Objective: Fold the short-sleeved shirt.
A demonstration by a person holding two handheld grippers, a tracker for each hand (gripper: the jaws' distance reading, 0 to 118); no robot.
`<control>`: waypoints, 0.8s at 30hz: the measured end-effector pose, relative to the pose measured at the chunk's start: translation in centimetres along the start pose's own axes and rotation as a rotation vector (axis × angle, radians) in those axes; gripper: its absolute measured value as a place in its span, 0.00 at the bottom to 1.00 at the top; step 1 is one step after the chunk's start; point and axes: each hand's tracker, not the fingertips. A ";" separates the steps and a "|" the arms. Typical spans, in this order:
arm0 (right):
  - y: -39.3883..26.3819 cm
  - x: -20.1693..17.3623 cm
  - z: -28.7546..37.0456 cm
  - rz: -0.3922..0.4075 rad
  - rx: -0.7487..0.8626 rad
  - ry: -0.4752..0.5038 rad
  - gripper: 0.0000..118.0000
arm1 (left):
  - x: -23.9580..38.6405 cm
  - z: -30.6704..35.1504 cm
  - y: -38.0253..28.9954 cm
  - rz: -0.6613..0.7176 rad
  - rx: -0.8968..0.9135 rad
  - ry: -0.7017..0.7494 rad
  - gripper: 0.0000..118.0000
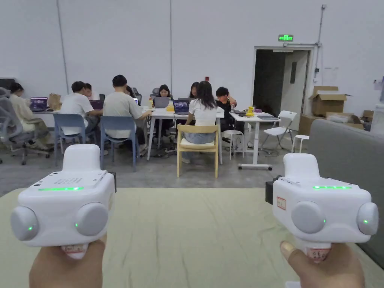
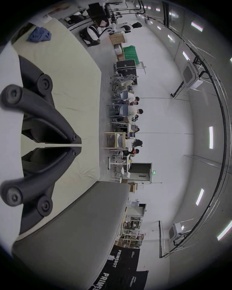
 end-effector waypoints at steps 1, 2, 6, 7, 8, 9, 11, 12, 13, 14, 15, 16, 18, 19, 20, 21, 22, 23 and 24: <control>0.0 -0.2 0.0 -0.001 -0.002 0.000 0.04 | 0.0 0.0 0.0 0.000 -0.002 -0.009 0.00; 0.1 -0.1 -0.1 -0.001 -0.006 0.002 0.04 | -0.1 0.0 0.0 0.003 -0.008 -0.018 0.00; 0.3 -0.4 0.2 0.012 0.002 0.004 0.04 | -0.2 0.0 0.0 -0.009 -0.007 -0.014 0.00; 0.4 -0.6 0.2 0.014 0.005 0.002 0.05 | -0.3 0.3 -0.1 -0.011 -0.002 -0.011 0.00; 0.5 -0.7 0.2 0.013 0.008 0.001 0.07 | -0.5 0.4 0.0 -0.009 0.008 -0.011 0.00; 0.6 -0.7 0.1 0.012 0.008 0.001 0.31 | -0.7 0.5 0.0 -0.002 0.017 -0.013 0.12; 1.0 -0.9 -0.3 0.014 -0.008 -0.027 1.00 | -0.8 0.7 0.1 0.007 0.017 -0.019 0.89; 1.0 -0.8 -0.6 -0.001 -0.029 -0.027 1.00 | -0.8 0.4 0.2 0.013 -0.004 -0.013 1.00; 0.8 -0.7 0.2 -0.002 0.087 -0.023 1.00 | -1.2 0.4 -0.6 0.031 -0.035 -0.009 1.00; 0.8 -0.1 0.6 -0.015 0.041 0.012 1.00 | -1.2 0.2 -0.1 0.039 0.022 -0.032 1.00; 0.7 -0.1 0.9 -0.016 0.041 0.006 1.00 | -1.2 0.1 -0.1 0.033 0.023 -0.034 1.00; 0.6 -0.3 1.0 -0.019 0.051 -0.004 1.00 | -1.1 -0.1 0.0 0.020 0.022 -0.025 1.00; 1.7 -0.4 0.5 -0.030 0.032 0.001 1.00 | -0.9 -0.4 0.1 -0.002 0.012 -0.019 1.00; 1.8 -0.4 0.4 -0.043 0.014 0.008 1.00 | -1.0 0.2 0.1 -0.006 0.008 -0.023 1.00; 1.9 -0.5 0.3 -0.046 -0.007 0.009 1.00 | -1.0 0.3 0.1 -0.006 0.005 -0.027 1.00; 1.9 -0.6 0.3 -0.056 -0.019 -0.003 1.00 | -1.0 0.3 0.1 -0.004 0.003 -0.029 1.00; 1.8 -0.4 -0.4 -0.067 -0.016 -0.009 1.00 | -0.9 0.3 0.1 -0.001 0.005 -0.031 1.00; 1.6 -0.4 -0.5 -0.075 -0.015 -0.031 1.00 | -1.1 0.3 0.0 0.000 0.006 -0.035 1.00; 1.6 -0.5 -0.5 -0.071 -0.022 -0.063 1.00 | -1.1 0.3 0.0 0.002 0.009 -0.037 1.00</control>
